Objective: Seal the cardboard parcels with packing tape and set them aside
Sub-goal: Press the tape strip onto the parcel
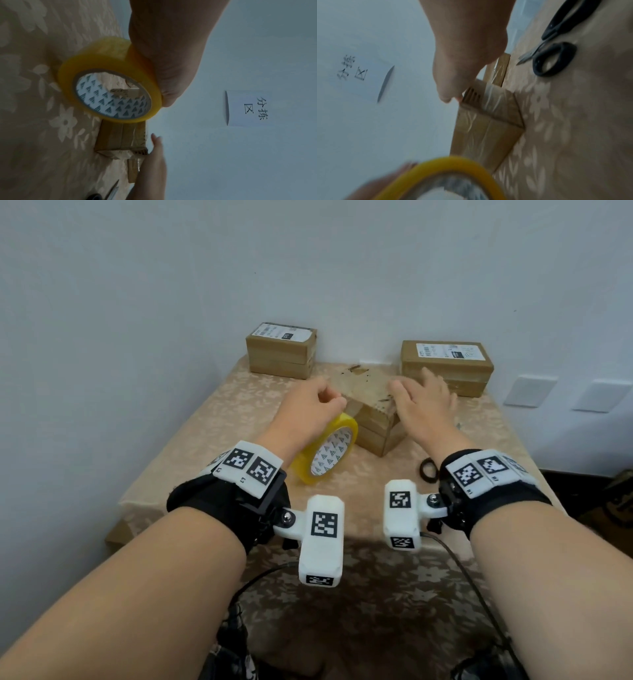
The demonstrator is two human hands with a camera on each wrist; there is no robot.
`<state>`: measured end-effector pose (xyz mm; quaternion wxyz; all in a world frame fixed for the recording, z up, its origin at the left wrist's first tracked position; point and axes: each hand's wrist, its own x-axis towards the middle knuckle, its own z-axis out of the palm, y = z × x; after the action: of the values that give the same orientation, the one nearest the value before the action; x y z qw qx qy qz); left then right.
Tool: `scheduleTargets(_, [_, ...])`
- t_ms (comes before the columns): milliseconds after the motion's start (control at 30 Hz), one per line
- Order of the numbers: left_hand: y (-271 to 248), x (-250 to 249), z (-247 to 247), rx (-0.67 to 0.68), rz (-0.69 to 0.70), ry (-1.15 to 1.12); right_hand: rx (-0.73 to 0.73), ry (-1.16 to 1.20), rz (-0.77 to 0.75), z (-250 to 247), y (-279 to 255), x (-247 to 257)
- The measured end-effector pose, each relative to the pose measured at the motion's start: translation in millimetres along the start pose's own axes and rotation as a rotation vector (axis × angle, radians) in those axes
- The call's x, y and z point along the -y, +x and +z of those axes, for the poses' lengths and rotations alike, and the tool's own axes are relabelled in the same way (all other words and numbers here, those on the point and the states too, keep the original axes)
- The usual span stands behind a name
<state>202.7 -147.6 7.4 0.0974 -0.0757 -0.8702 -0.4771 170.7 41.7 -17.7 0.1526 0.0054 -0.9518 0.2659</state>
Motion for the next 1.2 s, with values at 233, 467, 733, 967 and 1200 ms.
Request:
scheduleTargets(233, [-7.4, -10.9, -3.5, 0.246, -0.261, -0.22, 0.075, 0.097, -0.075, -9.0, -1.3, -3.8])
scheduleTargets(467, [-8.4, -12.0, 5.3, 0.215, -0.296, -0.335, 0.055, -0.054, -0.097, -27.3, -36.2, 7.6])
scheduleTargets(733, [1.8, -9.7, 4.9, 0.192, -0.295, -0.32, 0.083, -0.073, -0.049, -26.5, -45.3, 24.8])
scheduleTargets(967, [-5.5, -12.3, -3.1, 0.217, -0.041, -0.139, 0.005, 0.292, -0.003, -31.7, -36.0, 40.5])
scheduleTargets(1200, [-11.8, -14.1, -6.9, 0.175, 0.07, -0.078, 0.139, 0.449, -0.023, -26.7, -38.5, 59.0])
